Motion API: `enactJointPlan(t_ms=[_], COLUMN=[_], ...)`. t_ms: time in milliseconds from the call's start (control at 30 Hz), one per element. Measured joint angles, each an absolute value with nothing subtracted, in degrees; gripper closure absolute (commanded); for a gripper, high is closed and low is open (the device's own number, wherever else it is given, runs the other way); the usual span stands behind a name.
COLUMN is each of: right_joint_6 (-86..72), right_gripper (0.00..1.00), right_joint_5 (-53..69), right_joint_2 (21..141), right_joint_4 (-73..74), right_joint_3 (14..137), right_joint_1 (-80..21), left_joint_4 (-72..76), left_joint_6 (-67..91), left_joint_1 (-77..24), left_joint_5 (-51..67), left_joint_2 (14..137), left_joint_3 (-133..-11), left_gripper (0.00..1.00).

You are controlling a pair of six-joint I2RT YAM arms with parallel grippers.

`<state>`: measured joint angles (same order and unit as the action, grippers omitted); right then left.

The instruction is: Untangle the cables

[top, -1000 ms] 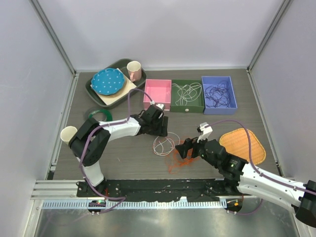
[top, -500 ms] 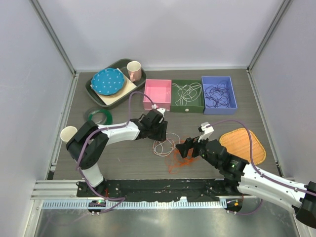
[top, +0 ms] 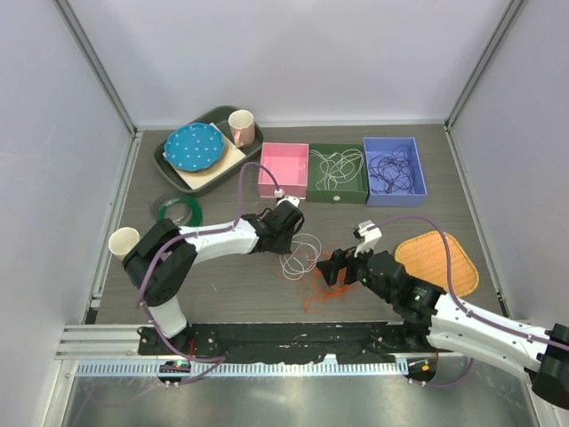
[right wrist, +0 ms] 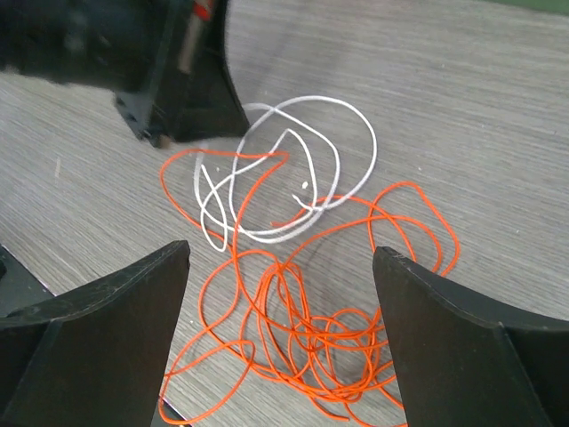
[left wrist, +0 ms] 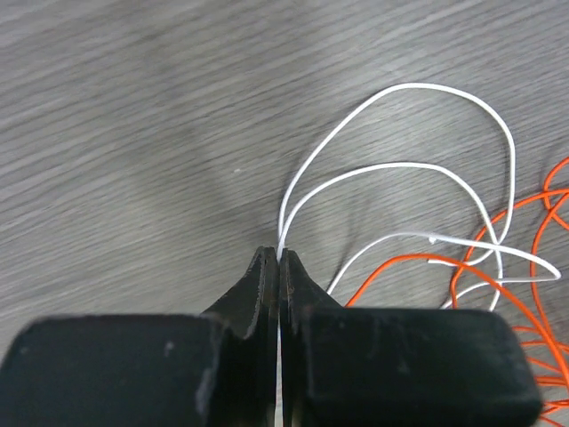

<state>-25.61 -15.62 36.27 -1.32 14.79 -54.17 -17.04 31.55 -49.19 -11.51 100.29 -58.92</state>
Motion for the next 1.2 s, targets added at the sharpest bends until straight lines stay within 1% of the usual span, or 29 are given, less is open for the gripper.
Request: enactJointPlan(t_ms=[100, 267, 367, 400, 433, 500, 600, 633, 667, 833, 900, 1033, 1200], right_joint_6=[-25.0, -22.8, -21.1, -20.6, -20.0, -19.3, -19.5, -19.9, -20.4, -26.3, -29.8, -37.8, -43.2], right_gripper=[0.14, 0.16, 0.23, 0.27, 0.4, 0.54, 0.78, 0.95, 0.99, 0.99, 0.99, 0.99, 0.99], right_joint_5=[-14.6, -12.4, -11.7, -11.5, -11.4, -11.5, -13.6, -14.9, -16.4, -26.6, -31.1, -39.0, -43.5], right_joint_2=[40.0, 51.9, 57.8, 59.6, 61.5, 65.0, 68.8, 69.5, 69.8, 67.2, 63.2, 52.1, 39.5], right_joint_4=[-1.3, -1.6, -2.0, -2.2, -2.5, -2.5, -1.6, -0.9, 0.2, 7.8, 12.0, 21.4, 29.5], right_joint_3=[15.0, 17.8, 19.7, 20.3, 21.0, 22.4, 24.2, 24.7, 25.1, 26.9, 26.9, 27.1, 27.0], right_joint_1=[-54.2, -55.0, -55.8, -56.1, -56.2, -56.3, -56.5, -56.5, -56.5, -56.3, -55.5, -50.2, -44.9], left_joint_4=[-19.7, -20.2, -20.3, -20.4, -20.8, -21.8, -24.3, -25.1, -25.9, -31.8, -33.7, -36.3, -39.0], left_joint_6=[32.2, 32.8, 33.1, 33.4, 33.8, 34.3, 35.0, 35.4, 35.6, 37.0, 37.5, 38.6, 39.0], left_joint_1=[-49.2, -49.2, -49.2, -49.2, -49.2, -49.2, -49.2, -49.2, -49.2, -47.9, -45.6, -37.3, -30.9], left_joint_5=[-14.6, -18.4, -21.1, -22.2, -23.2, -25.6, -30.5, -32.4, -34.3, -45.8, -48.5, -49.5, -51.4], left_joint_2=[96.4, 83.4, 77.5, 75.9, 74.7, 72.7, 69.3, 68.0, 66.7, 62.6, 62.0, 59.7, 55.1], left_joint_3=[-58.8, -58.3, -57.8, -57.6, -57.3, -56.7, -56.1, -56.1, -56.1, -58.8, -60.2, -60.9, -60.9], left_gripper=[1.0, 1.0, 1.0, 1.0, 1.0, 1.0, 1.0, 1.0, 1.0, 1.0, 1.0, 1.0, 1.0])
